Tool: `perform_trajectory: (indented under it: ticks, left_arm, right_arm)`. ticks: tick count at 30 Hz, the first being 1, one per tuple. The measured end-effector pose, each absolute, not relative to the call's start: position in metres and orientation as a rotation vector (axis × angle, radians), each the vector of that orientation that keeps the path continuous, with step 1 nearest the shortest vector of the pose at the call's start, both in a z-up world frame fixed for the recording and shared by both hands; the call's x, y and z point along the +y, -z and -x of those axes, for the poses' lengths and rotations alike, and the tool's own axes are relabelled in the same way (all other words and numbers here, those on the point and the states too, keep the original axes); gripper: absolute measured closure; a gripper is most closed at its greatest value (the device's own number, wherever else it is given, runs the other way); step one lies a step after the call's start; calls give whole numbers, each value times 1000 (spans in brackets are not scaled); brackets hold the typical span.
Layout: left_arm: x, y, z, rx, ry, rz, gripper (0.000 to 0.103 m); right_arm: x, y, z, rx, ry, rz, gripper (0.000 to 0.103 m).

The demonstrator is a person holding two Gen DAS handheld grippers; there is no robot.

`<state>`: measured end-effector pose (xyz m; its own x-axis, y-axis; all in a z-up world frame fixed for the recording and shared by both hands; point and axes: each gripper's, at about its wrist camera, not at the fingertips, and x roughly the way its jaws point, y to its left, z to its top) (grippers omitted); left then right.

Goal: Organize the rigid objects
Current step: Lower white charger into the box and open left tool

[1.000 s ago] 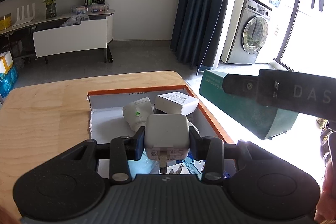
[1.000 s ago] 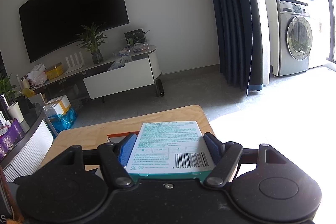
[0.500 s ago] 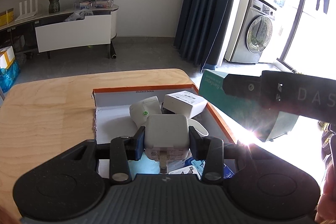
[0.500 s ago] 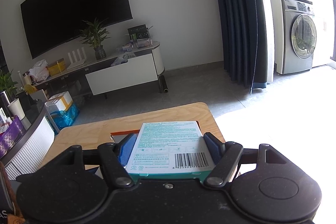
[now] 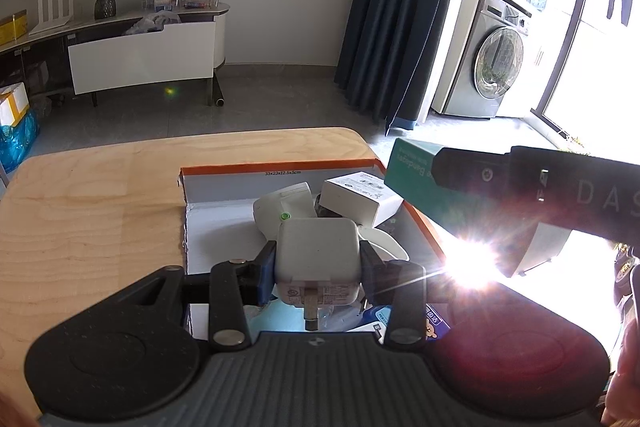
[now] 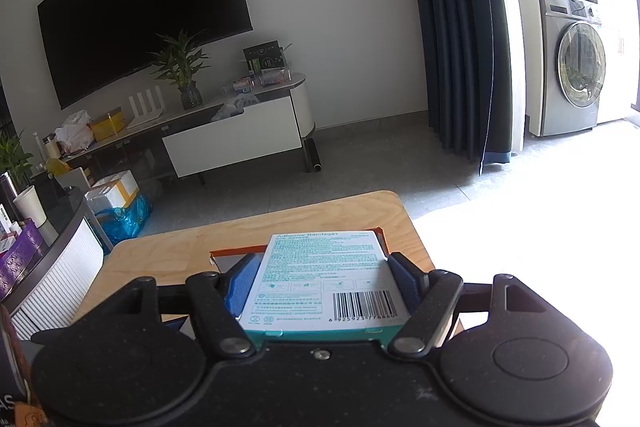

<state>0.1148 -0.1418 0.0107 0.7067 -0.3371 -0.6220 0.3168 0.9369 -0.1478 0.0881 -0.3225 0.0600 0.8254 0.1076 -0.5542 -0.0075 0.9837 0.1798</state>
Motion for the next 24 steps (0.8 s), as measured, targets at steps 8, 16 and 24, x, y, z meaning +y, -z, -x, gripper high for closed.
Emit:
perform_trajectory:
  ticks: [8, 16, 24]
  left_arm:
    - [-137, -4, -123, 721, 355, 40, 61]
    - [-133, 1, -132, 741, 350, 47, 61]
    - [-130, 6, -140, 757, 349, 55, 61]
  right_arm:
    - [-324, -51, -95, 614, -50, -180, 19]
    - [-322, -41, -103, 632, -41, -193, 19]
    - [-320, -18, -112, 711, -72, -198, 15]
